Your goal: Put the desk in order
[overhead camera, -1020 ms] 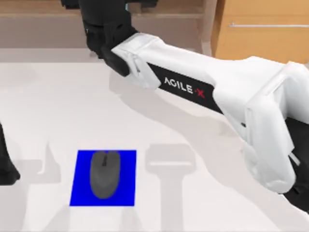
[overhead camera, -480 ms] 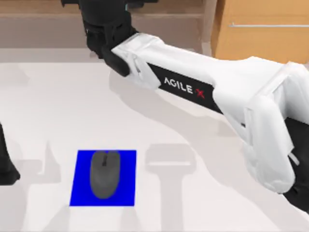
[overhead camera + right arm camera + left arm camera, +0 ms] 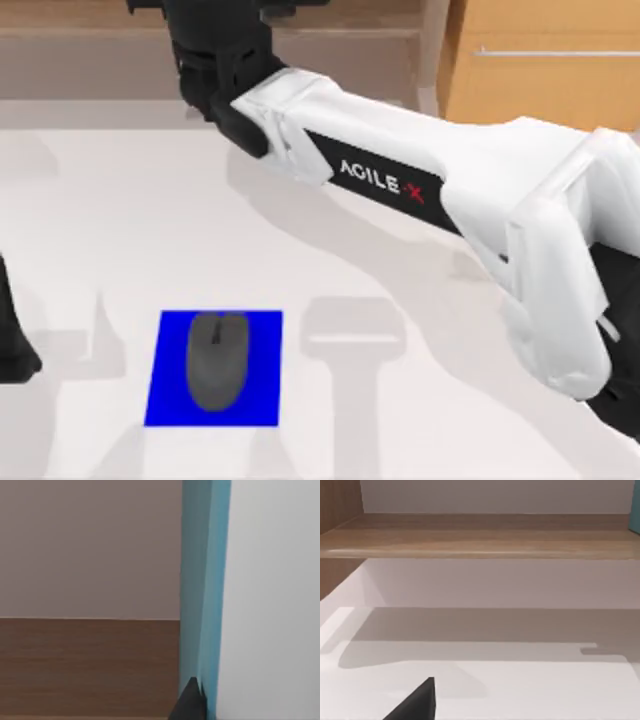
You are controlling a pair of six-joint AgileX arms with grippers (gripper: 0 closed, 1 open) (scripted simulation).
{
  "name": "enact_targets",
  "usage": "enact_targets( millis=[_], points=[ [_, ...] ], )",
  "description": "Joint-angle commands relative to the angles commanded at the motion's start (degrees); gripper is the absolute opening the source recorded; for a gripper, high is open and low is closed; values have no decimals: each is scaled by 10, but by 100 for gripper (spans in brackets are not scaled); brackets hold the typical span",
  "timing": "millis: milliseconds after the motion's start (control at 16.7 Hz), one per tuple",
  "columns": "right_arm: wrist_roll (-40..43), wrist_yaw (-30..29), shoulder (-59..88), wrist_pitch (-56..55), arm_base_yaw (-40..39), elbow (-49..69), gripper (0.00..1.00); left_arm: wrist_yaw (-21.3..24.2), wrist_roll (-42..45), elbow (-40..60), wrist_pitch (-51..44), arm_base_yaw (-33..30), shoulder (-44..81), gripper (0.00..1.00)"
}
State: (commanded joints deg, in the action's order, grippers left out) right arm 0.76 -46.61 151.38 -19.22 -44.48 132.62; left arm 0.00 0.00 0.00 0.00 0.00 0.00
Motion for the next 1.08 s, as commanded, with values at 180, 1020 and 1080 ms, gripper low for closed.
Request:
enact_targets(
  millis=[180, 1020, 1080],
  points=[
    [0, 0, 0, 0, 0, 0, 0, 0, 0, 0, 0, 0, 0, 100],
    [-2, -29, -96, -47, -33, -144, 0, 0, 0, 0, 0, 0, 0, 100],
    [-2, -29, -96, -47, -33, -144, 0, 0, 0, 0, 0, 0, 0, 100]
  ],
)
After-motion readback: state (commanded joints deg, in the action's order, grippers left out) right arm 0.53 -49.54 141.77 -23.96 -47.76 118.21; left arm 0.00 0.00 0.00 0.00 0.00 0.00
